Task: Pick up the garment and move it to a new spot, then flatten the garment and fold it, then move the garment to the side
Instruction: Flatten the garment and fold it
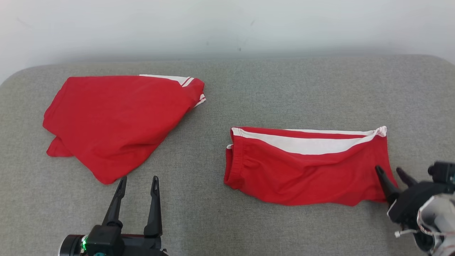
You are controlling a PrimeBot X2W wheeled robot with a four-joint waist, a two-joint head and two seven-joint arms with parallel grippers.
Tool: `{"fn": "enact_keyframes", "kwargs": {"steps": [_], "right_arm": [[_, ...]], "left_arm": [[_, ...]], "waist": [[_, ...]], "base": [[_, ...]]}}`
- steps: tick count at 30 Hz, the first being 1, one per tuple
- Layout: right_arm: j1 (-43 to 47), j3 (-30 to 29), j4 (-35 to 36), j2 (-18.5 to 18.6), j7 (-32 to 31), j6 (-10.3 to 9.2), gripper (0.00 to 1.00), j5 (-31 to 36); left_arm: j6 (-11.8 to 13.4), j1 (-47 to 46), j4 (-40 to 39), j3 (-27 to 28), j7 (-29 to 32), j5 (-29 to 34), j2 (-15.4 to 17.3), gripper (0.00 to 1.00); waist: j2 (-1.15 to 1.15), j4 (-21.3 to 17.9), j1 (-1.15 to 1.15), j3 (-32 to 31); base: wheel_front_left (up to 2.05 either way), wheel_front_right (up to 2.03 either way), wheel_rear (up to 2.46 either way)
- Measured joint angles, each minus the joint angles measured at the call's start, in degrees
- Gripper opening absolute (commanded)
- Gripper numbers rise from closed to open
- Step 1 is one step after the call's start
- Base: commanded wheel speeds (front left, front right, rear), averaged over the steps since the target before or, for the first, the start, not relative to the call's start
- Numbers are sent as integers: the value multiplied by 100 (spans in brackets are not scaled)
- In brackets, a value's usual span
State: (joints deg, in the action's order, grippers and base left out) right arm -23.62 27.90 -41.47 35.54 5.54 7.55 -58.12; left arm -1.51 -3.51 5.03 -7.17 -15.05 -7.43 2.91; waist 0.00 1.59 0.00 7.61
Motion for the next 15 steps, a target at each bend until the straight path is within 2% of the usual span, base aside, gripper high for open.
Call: {"fn": "enact_keyframes", "kwargs": {"steps": [10, 14, 15], "right_arm": [[-625, -73, -873, -75, -516, 0, 100, 545], [-693, -52, -960, -178, -642, 0, 100, 577], [-698, -30, -965, -205, -716, 0, 77, 576]], "left_arm": [[8, -108, 15, -82, 0, 35, -1, 100], [26, -120, 11, -80, 0, 26, 0, 100], [30, -120, 11, -74, 0, 24, 0, 100]], "waist": [[1, 167, 1, 85], [1, 232, 0, 116], [1, 237, 0, 123]], "base": [[0, 0, 0], [0, 0, 0], [0, 0, 0]]}}
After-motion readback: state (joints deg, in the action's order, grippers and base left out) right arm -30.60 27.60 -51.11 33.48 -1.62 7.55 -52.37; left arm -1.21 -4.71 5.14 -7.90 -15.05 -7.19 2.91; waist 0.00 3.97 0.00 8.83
